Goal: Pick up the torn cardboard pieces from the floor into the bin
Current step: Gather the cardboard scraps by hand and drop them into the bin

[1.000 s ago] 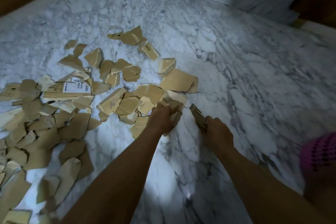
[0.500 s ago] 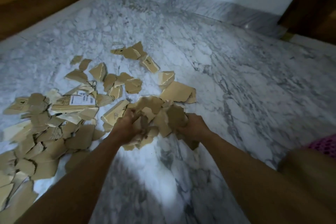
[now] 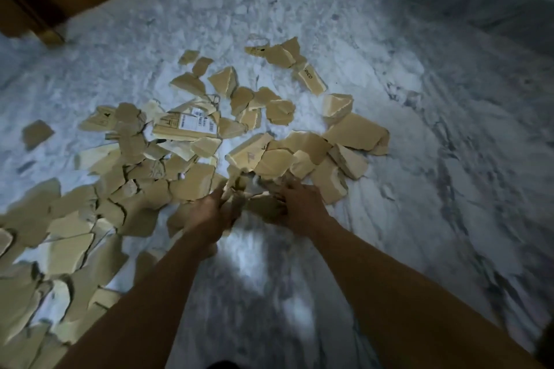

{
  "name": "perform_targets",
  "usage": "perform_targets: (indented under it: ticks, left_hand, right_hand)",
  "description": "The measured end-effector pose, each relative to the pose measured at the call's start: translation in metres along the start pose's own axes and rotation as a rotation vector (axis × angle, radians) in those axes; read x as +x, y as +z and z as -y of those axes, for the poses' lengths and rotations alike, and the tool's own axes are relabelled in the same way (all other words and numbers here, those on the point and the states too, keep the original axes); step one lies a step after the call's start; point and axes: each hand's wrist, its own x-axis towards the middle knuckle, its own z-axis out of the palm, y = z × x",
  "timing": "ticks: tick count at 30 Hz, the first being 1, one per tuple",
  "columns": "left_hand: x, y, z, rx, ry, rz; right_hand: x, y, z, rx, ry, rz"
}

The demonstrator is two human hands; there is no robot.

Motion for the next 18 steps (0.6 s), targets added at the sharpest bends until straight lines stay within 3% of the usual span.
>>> perform_targets:
  ticks: [5,10,18]
  left_hand:
    - [0.002,-0.004,0.000,-0.066,0.022,0.033]
    - [0.005,-0.003,0.001,-0.037,0.055,0.065]
    - [0.019,0.010,0.011,-0.031,0.043,0.105]
  right_hand:
    - [-0.012,0.011,0.012,-0.162,0.058,-0.081]
    - [-0.019,0.012,0.011,-0.011,0.136,-0.066]
    - [-0.024,0.018,0.000,0.031,0.131,-0.021]
